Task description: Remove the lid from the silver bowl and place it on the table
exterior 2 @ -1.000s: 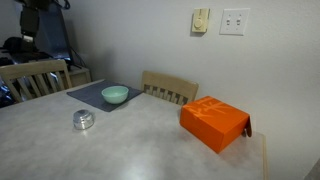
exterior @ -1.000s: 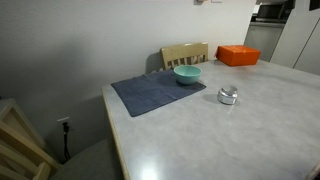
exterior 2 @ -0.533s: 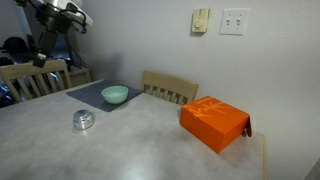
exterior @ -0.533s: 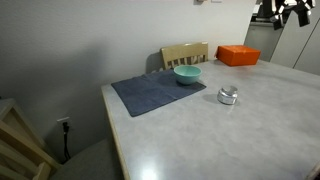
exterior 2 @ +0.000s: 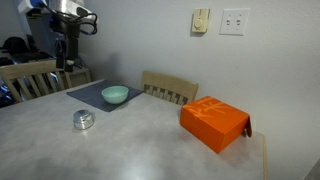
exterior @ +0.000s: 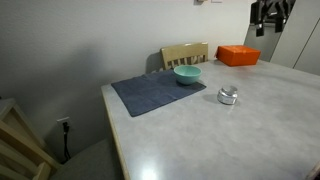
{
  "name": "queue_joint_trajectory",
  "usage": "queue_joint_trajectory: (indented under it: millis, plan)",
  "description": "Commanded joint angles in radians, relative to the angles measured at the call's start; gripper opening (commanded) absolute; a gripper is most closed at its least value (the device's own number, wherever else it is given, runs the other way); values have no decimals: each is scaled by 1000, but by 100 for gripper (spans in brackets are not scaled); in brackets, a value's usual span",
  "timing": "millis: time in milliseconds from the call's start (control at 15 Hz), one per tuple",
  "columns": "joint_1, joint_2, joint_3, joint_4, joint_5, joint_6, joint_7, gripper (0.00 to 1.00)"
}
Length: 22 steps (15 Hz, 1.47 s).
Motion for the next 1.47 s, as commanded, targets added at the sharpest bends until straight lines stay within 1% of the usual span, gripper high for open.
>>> queue_joint_trajectory:
  millis: [0, 67, 133, 267, 400, 467, 600, 800, 867, 1000, 1133, 1267, 1400]
  plan:
    - [-2, 5, 0, -94, 2, 274, -100, 100]
    - [-6, 11, -1, -119, 25, 359, -116, 100]
    - [-16, 24, 1, -148, 80, 434, -147, 100]
    - [-23, 53, 9, -169, 164, 512, -213, 100]
    - [-27, 92, 17, -176, 223, 534, -274, 100]
    - [-21, 111, 19, -174, 229, 519, -276, 100]
    - [-2, 144, 13, -173, 187, 494, -236, 100]
    - [38, 181, 0, -170, 81, 465, -158, 100]
    - [14, 170, 10, -167, 125, 483, -196, 100]
    - [30, 187, 10, -167, 92, 483, -164, 100]
    - [34, 188, 10, -167, 90, 482, -161, 100]
    - [40, 184, 6, -186, 74, 527, -154, 100]
    - [47, 195, 1, -190, 48, 545, -141, 100]
